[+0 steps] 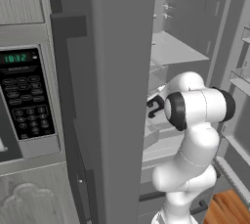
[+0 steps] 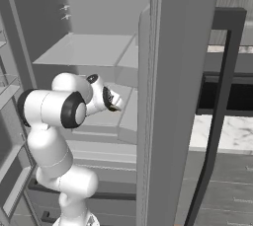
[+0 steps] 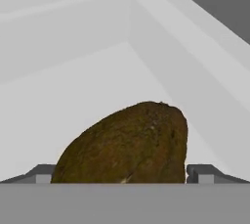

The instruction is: Take the cheese, steak, and avocado from the fridge and place them on the plate on the dining counter to create an appetizer plate.

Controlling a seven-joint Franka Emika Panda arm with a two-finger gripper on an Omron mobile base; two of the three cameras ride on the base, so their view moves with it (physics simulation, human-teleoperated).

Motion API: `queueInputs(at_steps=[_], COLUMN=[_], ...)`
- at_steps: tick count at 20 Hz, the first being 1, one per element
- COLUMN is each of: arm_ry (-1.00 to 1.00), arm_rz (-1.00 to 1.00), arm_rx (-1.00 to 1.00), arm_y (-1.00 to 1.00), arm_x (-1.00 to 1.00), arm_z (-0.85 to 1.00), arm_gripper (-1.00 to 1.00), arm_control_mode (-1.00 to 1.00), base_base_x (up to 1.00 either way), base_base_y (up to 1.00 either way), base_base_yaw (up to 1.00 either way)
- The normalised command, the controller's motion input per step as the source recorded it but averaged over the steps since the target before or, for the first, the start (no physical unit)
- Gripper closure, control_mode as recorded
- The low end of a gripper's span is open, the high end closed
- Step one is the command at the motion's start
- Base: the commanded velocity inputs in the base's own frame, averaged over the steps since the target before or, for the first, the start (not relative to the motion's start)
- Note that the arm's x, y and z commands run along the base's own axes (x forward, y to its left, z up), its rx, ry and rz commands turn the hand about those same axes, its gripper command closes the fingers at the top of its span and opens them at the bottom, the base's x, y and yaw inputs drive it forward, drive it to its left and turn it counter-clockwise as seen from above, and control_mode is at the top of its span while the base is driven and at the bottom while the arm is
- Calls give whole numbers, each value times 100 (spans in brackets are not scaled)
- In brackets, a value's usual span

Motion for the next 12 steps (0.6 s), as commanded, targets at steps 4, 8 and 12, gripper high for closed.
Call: queueInputs(at_steps=[4, 8, 12], arm_ry=[0, 0, 0], arm_rz=[-8, -5, -3], arm_rx=[0, 0, 1], arm_y=[-11, -17, -31], arm_x=[-26, -4, -4], arm_z=[-65, -52, -49], arm_gripper=[-100, 100, 100], arm_control_mode=[-100, -100, -100], base_base_x=[0, 0, 0], base_base_y=[0, 0, 0], base_base_yaw=[0, 0, 0])
